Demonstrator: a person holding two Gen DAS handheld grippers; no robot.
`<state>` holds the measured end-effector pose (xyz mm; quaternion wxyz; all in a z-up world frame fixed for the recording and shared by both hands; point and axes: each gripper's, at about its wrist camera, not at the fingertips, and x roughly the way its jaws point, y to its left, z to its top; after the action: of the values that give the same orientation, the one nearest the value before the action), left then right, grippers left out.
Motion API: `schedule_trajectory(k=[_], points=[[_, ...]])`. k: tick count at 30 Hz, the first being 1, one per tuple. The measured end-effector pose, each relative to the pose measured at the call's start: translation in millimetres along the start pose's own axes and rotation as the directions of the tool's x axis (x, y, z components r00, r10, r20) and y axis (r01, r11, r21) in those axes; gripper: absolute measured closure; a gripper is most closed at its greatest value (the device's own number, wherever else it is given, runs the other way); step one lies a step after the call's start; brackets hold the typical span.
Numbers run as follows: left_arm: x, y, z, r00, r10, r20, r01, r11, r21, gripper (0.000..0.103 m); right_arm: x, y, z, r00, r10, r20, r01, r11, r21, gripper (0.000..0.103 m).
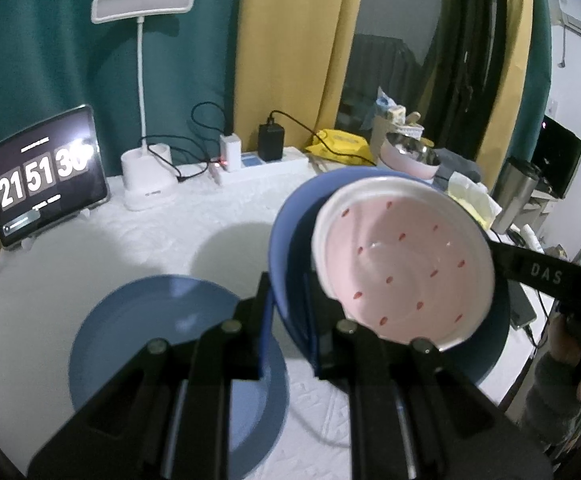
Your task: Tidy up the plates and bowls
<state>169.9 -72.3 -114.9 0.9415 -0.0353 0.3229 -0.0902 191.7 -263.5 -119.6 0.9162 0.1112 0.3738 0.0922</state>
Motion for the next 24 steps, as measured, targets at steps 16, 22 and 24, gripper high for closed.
schedule_trajectory(k=[16, 22, 24], points=[[-24.0, 42.4, -8.6, 0.999, 0.037, 0.028, -0.035, 0.998, -0.051, 0.090, 3.5, 45.1, -3.5, 1.000, 0.028, -0.006, -0.028, 0.998, -0.064, 0.093], [-30.9, 59.2, -13.3, 0.998, 0.050, 0.032, -0.048, 0.996, -0.073, 0.090, 7.3, 62.8, -7.2, 0.999, 0.039, -0.016, -0.041, 0.996, -0.085, 0.093], [-32.3, 64.6, -15.1, 0.998, 0.056, 0.031, -0.053, 0.995, -0.080, 0.090, 9.5, 69.3, -8.9, 0.999, 0.043, -0.022, -0.045, 0.995, -0.092, 0.093]])
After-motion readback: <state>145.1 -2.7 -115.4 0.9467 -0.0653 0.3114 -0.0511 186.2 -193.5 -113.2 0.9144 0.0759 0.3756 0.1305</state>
